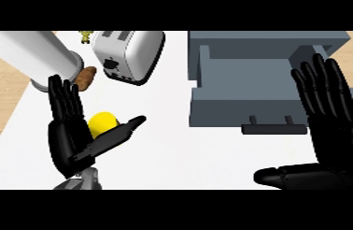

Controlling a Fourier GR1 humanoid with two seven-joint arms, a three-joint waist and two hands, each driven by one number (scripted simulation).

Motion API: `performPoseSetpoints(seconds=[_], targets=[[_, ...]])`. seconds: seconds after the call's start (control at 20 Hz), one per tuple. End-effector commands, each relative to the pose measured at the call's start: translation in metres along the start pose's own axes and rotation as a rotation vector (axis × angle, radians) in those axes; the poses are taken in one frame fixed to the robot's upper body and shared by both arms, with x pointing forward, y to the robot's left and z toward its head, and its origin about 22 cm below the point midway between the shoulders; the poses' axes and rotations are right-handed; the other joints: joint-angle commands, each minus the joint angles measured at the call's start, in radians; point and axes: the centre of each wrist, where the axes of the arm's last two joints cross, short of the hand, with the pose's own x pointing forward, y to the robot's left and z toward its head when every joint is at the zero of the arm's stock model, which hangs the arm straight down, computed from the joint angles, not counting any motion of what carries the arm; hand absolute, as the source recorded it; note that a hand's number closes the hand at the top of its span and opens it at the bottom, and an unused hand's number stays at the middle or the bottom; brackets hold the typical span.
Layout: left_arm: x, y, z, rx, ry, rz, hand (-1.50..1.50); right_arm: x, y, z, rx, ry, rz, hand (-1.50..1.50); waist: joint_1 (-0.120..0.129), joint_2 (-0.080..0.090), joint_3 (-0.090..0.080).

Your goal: Pick up the cup, place it into the drawer and close the drawer

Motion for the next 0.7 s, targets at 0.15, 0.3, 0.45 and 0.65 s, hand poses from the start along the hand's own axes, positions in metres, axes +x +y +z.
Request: performPoseSetpoints(seconds=[0.15,0.3,0.45,0.65], targets=[[-0.016,0.02,0.029,0.049,0.057,-0.032,-1.5,0.014,-0.017,0.006,0.005,0.008,0.015,-1.5,0.0,-0.001,0.0],[-0.035,0.027,0.015,0.074,0.062,-0.057,-1.5,0.006,-0.006,-0.014,-0.003,0.023,0.001,-1.5,0.001,0.0,0.0],[-0.067,0.034,0.037,0.099,0.09,-0.075,-1.5,-0.017,-0.017,0.007,0.019,0.023,0.007,-1.5,-0.001,0.001,0.0],[-0.076,0.047,0.015,0.098,0.109,-0.057,-1.5,-0.002,0.002,0.001,0.017,0.01,-0.004,-1.5,0.0,0.0,0.0]])
